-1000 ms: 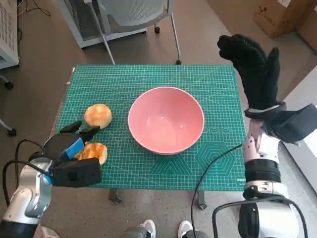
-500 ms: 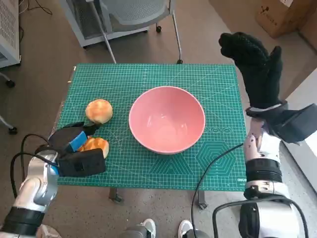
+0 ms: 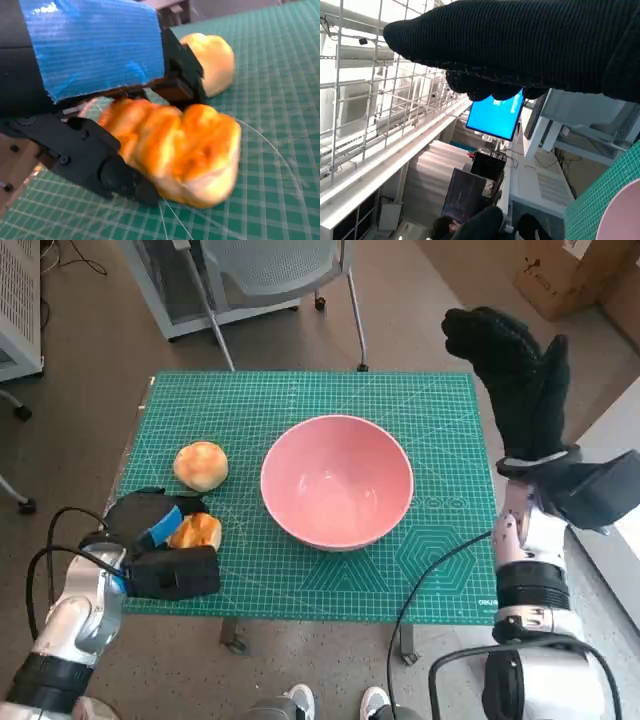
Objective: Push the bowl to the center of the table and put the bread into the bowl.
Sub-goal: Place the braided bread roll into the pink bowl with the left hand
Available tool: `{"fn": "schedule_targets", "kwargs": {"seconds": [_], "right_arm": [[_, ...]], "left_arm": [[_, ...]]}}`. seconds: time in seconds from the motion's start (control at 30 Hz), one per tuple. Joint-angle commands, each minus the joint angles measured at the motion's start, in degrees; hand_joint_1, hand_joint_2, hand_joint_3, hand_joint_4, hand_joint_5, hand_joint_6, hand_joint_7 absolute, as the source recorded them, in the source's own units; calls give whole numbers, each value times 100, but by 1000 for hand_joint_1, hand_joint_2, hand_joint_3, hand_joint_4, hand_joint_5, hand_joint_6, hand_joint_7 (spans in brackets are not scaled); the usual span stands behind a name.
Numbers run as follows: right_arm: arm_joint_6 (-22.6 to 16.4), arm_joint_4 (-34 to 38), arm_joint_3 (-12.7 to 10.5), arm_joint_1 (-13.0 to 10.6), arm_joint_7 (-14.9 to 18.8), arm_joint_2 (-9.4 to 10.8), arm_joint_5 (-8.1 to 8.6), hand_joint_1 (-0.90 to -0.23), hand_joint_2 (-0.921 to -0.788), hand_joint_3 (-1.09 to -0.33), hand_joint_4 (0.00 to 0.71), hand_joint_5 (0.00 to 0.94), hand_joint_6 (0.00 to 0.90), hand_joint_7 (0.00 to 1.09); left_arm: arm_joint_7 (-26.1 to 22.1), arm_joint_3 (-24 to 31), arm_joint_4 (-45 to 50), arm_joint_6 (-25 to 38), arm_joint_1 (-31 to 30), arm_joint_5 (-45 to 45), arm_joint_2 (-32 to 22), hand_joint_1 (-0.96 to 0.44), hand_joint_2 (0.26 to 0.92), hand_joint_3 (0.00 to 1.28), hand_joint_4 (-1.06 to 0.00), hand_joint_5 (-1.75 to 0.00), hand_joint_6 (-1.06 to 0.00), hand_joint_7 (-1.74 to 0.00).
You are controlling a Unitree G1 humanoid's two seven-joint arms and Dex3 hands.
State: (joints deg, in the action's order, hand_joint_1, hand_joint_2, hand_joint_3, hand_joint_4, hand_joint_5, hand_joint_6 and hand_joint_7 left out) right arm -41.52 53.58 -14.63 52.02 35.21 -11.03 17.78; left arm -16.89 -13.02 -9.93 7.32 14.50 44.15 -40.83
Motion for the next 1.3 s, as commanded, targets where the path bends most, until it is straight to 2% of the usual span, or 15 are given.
{"fn": "schedule_targets", "kwargs": {"seconds": [0.03,0.2,0.4,0.67,1.0,1.13,1.3], "right_arm": [[52,75,20,-115,23,-4,-31,-726,-921,-705,189,1,339,1],[28,113,32,-104,6,-8,-66,-727,-921,-706,189,1,340,1],[-2,174,43,-82,-7,-10,-92,-729,-921,-706,187,0,343,3],[-4,244,38,-44,4,-14,-88,-735,-921,-705,182,0,343,2],[35,310,15,7,62,13,-24,-734,-921,-700,180,1,344,2],[41,308,6,15,81,2,-10,-733,-921,-699,182,2,347,4],[61,250,-5,-9,117,0,20,-733,-921,-698,183,2,350,5]], "left_arm": [[-363,119,536,163,-276,-193,-59,3,920,53,-660,-1199,-692,-1094],[-587,415,1333,256,-513,-400,-105,3,919,53,-658,-1231,-698,-1066],[-821,838,2336,253,-684,-640,-195,3,914,33,-709,-1206,-720,-1011],[-1010,1314,3166,241,-348,-926,-231,3,902,13,-794,-1126,-734,-983],[-1079,1344,3188,-93,959,-989,-350,3,892,8,-830,-1010,-746,-1045],[-1066,1220,2928,-317,1564,-953,-358,3,884,2,-859,-956,-761,-1048],[-1171,800,2633,-465,2404,-598,-286,2,882,1,-866,-929,-769,-1058]]}}
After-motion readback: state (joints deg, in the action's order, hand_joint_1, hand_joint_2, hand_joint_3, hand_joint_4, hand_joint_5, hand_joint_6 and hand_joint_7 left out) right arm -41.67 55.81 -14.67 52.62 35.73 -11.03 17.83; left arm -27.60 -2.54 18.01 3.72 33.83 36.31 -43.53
